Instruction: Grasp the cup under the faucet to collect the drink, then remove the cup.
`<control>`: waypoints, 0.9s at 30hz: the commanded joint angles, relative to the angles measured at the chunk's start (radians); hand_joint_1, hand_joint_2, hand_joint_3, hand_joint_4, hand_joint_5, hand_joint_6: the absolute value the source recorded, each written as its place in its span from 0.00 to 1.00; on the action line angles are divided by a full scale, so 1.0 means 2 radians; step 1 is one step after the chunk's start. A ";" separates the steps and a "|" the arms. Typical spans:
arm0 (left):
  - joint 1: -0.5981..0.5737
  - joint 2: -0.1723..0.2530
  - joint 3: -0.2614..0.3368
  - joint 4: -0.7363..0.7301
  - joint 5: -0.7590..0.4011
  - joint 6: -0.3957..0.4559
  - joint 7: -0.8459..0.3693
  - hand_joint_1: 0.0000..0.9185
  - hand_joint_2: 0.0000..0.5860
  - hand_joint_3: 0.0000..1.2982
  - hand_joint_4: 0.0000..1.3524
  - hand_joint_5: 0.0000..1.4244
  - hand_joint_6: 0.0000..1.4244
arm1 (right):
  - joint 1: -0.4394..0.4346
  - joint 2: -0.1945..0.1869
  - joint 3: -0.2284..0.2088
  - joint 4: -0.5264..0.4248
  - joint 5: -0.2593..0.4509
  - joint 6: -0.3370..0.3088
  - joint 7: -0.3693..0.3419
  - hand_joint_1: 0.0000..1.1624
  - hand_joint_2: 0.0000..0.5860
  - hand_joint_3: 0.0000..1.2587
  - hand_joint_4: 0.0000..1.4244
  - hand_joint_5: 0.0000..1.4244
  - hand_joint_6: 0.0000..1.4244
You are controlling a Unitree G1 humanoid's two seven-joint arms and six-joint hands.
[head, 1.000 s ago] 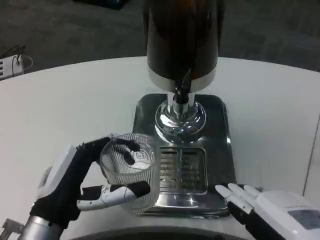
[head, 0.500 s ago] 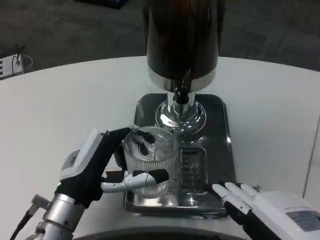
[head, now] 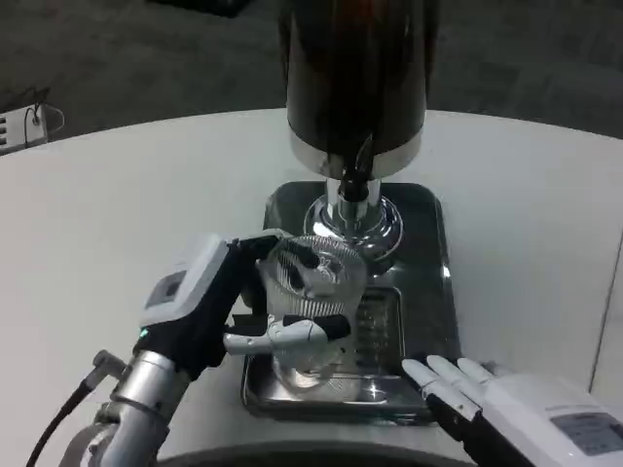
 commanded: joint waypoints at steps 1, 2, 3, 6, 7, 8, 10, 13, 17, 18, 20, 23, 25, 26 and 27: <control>-0.025 -0.001 -0.013 -0.001 0.009 0.022 0.014 0.52 0.00 0.65 0.67 0.71 0.60 | 0.013 0.006 -0.012 -0.008 0.008 -0.017 -0.006 0.20 0.90 0.04 0.00 0.00 0.00; -0.029 -0.002 -0.015 0.000 0.010 0.027 0.013 0.51 0.00 0.65 0.66 0.70 0.58 | 0.015 0.007 -0.015 -0.008 0.011 -0.020 -0.006 0.20 0.90 0.04 0.00 0.00 0.00; -0.032 -0.003 -0.018 0.000 0.011 0.031 0.012 0.51 0.01 0.64 0.65 0.69 0.57 | 0.016 0.008 -0.018 -0.008 0.013 -0.022 -0.006 0.20 0.90 0.04 0.00 0.00 0.00; -0.043 -0.005 -0.029 -0.001 0.013 0.045 0.007 0.49 0.01 0.60 0.60 0.66 0.51 | 0.022 0.011 -0.028 -0.008 0.019 -0.029 -0.007 0.20 0.90 0.04 0.00 0.00 0.00; -0.045 -0.005 -0.032 -0.001 0.014 0.048 0.007 0.47 0.02 0.59 0.58 0.64 0.48 | 0.024 0.012 -0.031 -0.008 0.021 -0.032 -0.007 0.20 0.90 0.04 0.00 0.00 0.00; -0.047 -0.006 -0.035 -0.002 0.014 0.051 0.006 0.45 0.03 0.57 0.56 0.63 0.46 | 0.026 0.013 -0.034 -0.008 0.023 -0.034 -0.007 0.20 0.90 0.04 0.00 0.00 0.00; -0.049 -0.006 -0.040 -0.003 0.014 0.056 0.005 0.40 0.05 0.52 0.52 0.60 0.43 | 0.029 0.015 -0.040 -0.008 0.028 -0.039 -0.008 0.20 0.90 0.04 0.00 0.00 0.00; -0.049 -0.005 -0.047 -0.004 0.012 0.059 0.004 0.31 0.08 0.46 0.45 0.55 0.40 | 0.035 0.018 -0.051 -0.008 0.035 -0.047 -0.009 0.20 0.90 0.04 0.00 0.00 0.00; -0.049 -0.003 -0.053 -0.005 0.011 0.062 -0.001 0.21 0.07 0.36 0.33 0.44 0.34 | 0.041 0.021 -0.065 -0.008 0.044 -0.057 -0.007 0.20 0.90 0.04 0.00 0.00 0.00; -0.048 -0.003 -0.054 -0.004 0.011 0.063 -0.001 0.20 0.07 0.34 0.31 0.42 0.33 | 0.042 0.021 -0.068 -0.008 0.046 -0.059 -0.007 0.20 0.90 0.04 0.00 0.00 0.00; -0.048 -0.002 -0.055 -0.005 0.011 0.062 0.001 0.20 0.07 0.33 0.27 0.38 0.32 | 0.043 0.021 -0.073 -0.008 0.050 -0.062 -0.006 0.20 0.90 0.04 0.00 0.00 0.00; -0.047 0.000 -0.056 -0.008 0.011 0.063 0.004 0.17 0.05 0.30 0.23 0.34 0.30 | 0.043 0.021 -0.078 -0.008 0.054 -0.065 -0.004 0.20 0.90 0.04 0.00 0.00 0.00; -0.047 0.001 -0.056 -0.010 0.011 0.064 0.005 0.16 0.04 0.27 0.20 0.31 0.28 | 0.042 0.020 -0.079 -0.008 0.056 -0.065 -0.003 0.20 0.90 0.04 0.00 0.00 0.00; -0.048 0.002 -0.055 -0.009 0.009 0.064 0.002 0.15 0.04 0.27 0.19 0.30 0.28 | 0.041 0.020 -0.079 -0.008 0.057 -0.064 -0.003 0.20 0.90 0.04 0.00 0.00 0.00; -0.049 0.002 -0.055 -0.009 0.007 0.064 0.000 0.14 0.03 0.26 0.18 0.29 0.27 | 0.040 0.019 -0.078 -0.008 0.057 -0.063 -0.002 0.20 0.90 0.04 0.00 0.00 0.00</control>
